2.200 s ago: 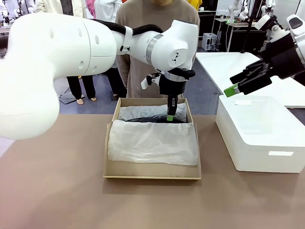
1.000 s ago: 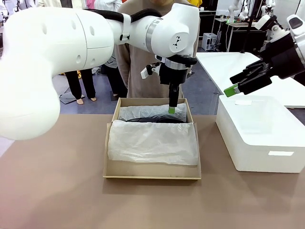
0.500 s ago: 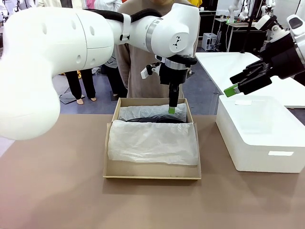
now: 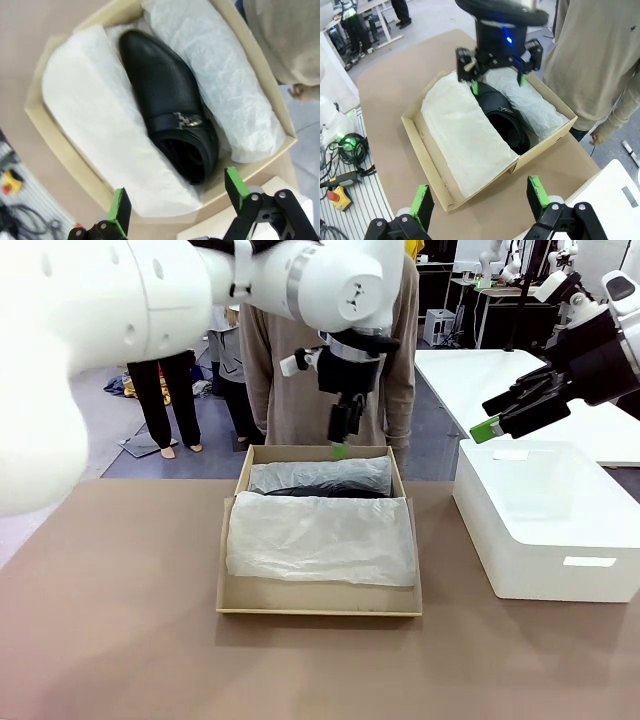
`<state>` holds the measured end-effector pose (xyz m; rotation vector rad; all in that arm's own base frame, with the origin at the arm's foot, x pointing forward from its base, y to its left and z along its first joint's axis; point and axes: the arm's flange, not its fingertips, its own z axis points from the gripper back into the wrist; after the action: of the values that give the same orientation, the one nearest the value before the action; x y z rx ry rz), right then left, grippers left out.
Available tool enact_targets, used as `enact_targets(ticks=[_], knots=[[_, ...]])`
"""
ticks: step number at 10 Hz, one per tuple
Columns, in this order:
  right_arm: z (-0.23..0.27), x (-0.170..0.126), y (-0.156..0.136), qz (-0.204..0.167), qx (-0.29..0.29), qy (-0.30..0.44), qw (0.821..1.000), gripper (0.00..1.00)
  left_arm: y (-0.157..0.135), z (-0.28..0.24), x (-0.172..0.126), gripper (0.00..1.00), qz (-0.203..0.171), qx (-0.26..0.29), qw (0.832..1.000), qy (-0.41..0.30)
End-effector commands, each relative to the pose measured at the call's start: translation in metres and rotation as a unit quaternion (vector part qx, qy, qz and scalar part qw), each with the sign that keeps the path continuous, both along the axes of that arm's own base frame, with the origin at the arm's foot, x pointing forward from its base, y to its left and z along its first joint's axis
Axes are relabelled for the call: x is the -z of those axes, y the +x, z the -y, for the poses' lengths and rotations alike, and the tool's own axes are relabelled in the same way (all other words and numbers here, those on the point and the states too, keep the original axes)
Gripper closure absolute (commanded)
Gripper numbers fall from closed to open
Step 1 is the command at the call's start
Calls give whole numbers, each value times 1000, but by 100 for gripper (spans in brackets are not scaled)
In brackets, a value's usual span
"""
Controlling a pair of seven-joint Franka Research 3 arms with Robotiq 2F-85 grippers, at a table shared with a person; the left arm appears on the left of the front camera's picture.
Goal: Pack the shoes into the box.
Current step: Close the Shoes Box.
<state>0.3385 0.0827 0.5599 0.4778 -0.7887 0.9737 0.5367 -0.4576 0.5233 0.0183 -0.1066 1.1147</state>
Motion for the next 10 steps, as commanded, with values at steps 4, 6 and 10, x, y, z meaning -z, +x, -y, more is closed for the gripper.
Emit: enact_targets(ticks=[4,6,10], knots=[[1,1,4,9,-12,10,1000,0,-13,-100,-36,0,-12,255,966,29],[1,1,4,9,-12,10,1000,0,-19,-141,-42,0,-23,356,934,10],[1,1,4,9,-12,10,1000,0,-6,-152,-56,0,-13,388,921,12]])
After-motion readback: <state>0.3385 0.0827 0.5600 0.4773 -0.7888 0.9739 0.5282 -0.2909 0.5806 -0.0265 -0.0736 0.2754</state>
